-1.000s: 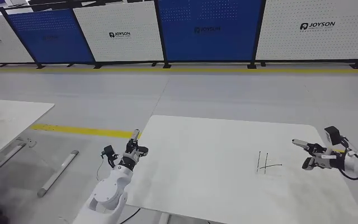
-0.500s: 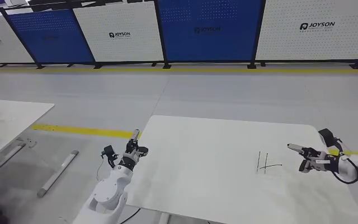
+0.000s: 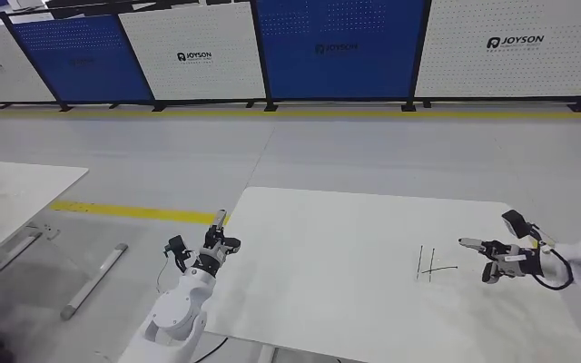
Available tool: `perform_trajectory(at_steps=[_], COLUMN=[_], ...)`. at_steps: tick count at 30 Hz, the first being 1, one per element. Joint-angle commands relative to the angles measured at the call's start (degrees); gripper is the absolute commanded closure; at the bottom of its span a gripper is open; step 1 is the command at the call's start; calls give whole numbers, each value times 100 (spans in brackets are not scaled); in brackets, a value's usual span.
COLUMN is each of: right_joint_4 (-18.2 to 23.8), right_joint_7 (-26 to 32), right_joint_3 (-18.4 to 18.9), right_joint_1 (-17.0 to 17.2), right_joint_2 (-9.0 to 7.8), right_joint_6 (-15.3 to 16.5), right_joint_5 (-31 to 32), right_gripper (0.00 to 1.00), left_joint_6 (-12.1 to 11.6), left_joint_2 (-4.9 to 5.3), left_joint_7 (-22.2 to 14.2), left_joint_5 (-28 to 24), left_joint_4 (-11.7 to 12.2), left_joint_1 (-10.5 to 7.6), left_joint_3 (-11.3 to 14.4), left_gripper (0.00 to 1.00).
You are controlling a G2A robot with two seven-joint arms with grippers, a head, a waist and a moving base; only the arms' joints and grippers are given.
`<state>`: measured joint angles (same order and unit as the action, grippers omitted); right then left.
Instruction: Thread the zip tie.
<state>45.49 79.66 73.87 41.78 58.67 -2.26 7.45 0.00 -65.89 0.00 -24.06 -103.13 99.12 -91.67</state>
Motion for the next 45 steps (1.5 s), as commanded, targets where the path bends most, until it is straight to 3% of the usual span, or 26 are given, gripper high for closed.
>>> perform_trajectory(at_steps=[1,8,12,16,24,36,40,45], right_joint_4=[12,12,-190,-297,-140,-101,109,-62], right_joint_7=[-2,-2,-2,-2,-2,-23,-434,-606], right_joint_3=[5,5,210,205,-363,-377,-578,-788], right_joint_1=[7,7,246,387,390,406,471,273], right_joint_2=[-1,-1,-33,-144,-314,-310,-253,-172], right_joint_6=[-6,-6,780,1279,1695,1720,1524,1453], right_joint_5=[0,0,-647,-1026,-1134,-1126,-971,-926], right_gripper=[0,0,0,0,0,0,0,0], left_joint_6=[0,0,0,0,0,0,0,0], left_joint_2=[0,0,0,0,0,0,0,0], left_joint_7=[0,0,0,0,0,0,0,0], left_joint_5=[0,0,0,0,0,0,0,0], left_joint_4=[0,0,0,0,0,0,0,0], left_joint_1=[0,0,0,0,0,0,0,0], left_joint_3=[0,0,0,0,0,0,0,0], left_gripper=[0,0,0,0,0,0,0,0])
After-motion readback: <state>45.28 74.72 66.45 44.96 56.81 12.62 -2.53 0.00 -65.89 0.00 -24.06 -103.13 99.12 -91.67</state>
